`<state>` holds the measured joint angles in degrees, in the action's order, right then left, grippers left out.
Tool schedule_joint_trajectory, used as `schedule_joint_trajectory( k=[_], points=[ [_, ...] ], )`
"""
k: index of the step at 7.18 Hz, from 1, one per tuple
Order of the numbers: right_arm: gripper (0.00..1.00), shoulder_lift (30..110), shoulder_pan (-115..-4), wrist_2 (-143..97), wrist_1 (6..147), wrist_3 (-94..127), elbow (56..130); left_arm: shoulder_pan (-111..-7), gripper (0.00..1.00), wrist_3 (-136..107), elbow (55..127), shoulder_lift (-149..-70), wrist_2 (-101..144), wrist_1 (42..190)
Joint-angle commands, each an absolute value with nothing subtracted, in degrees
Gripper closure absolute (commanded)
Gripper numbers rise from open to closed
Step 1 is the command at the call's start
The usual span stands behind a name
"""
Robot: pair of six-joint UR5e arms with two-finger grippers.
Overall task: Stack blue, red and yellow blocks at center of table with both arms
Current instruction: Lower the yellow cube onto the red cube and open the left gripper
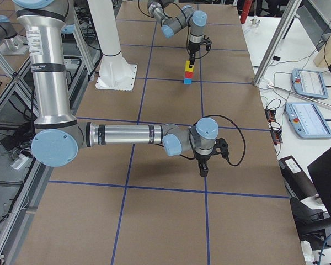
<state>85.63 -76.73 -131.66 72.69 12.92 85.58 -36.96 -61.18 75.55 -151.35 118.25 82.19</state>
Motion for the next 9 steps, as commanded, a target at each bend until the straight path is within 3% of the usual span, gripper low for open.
schedule_joint_trajectory(
  k=[1, 5, 6, 7, 8, 9],
  points=[
    [0.00, 85.6, -76.7, -131.7, 72.7, 12.9, 85.5, -36.9, 1.00, -61.3, 75.4, -151.4, 118.2, 82.4],
    [0.00, 85.6, -76.7, -131.7, 72.7, 12.9, 85.5, -36.9, 1.00, -61.3, 75.3, -151.4, 118.2, 82.9],
    [0.00, 85.6, -76.7, -131.7, 72.7, 12.9, 85.5, -36.9, 0.66, -61.4, 75.3, -151.3, 118.2, 82.9],
    [0.00, 85.6, -76.7, -131.7, 72.7, 12.9, 85.5, -36.7, 0.18, -61.4, 75.2, -151.3, 118.1, 82.9],
    [0.00, 85.6, -76.7, -131.7, 72.7, 12.9, 85.4, -36.6, 0.01, -61.5, 75.3, -151.3, 118.0, 82.9],
    [0.00, 85.6, -76.7, -131.7, 72.7, 12.9, 85.4, -36.6, 0.00, -61.7, 75.3, -151.5, 118.0, 83.1]
  ],
)
